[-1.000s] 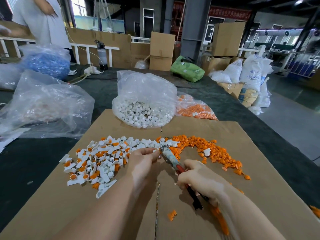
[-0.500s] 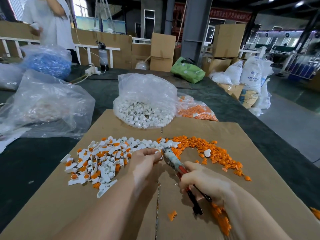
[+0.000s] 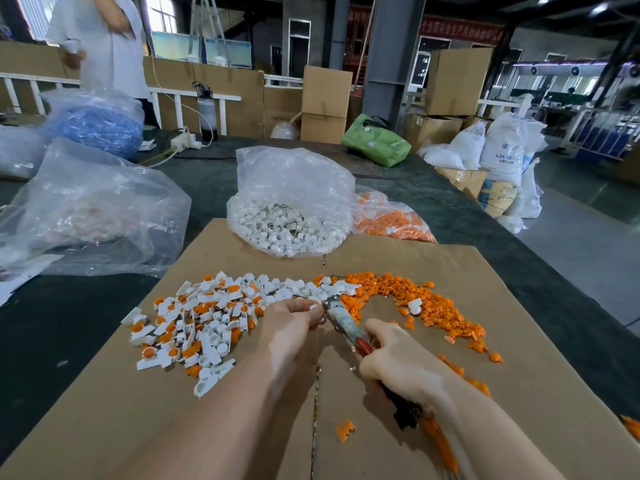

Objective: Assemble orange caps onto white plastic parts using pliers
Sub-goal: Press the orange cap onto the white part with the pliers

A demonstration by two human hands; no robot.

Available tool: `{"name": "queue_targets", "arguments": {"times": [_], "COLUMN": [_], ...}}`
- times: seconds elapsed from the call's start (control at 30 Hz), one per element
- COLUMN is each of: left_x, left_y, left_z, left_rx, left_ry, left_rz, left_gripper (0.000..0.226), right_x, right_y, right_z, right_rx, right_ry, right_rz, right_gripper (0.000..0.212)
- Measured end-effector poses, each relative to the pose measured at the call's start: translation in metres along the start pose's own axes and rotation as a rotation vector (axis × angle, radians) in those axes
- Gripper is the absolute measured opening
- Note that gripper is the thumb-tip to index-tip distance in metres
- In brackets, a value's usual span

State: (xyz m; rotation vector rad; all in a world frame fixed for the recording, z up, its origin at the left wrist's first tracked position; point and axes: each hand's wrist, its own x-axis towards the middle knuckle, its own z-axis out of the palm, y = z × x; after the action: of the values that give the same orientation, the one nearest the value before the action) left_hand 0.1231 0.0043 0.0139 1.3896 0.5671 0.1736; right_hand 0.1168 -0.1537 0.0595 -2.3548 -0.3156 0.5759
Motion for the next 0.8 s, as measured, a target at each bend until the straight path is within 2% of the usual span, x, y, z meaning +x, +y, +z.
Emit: {"name": "queue_targets", "arguments": {"times": [0.3,0.6,0.8], "left_x": [-0.017,-0.003,-0.004], "left_y": [0.007,0.005,0.004], "left_z": [0.005,0.001,0.003], "left_rx": [-0.077,0.059,0.036], "left_ry": [-0.005,-0.018,-0.013], "left_rz": [-0.023,0.054,0.031], "left_gripper": [0.007,0.014,0.011], "right_x": [0.004,0.002,0.005], "right_y": [0.006,0.004,0.005], "right_z": [0.005,-0.004,0.003], "right_rx": [0.030,0.096,0.073], "right_ry": [0.041,-0.092,-0.003], "right_rz": [0.029,0.067,0.032], "right_gripper": [0.024,0.026,0.025]}}
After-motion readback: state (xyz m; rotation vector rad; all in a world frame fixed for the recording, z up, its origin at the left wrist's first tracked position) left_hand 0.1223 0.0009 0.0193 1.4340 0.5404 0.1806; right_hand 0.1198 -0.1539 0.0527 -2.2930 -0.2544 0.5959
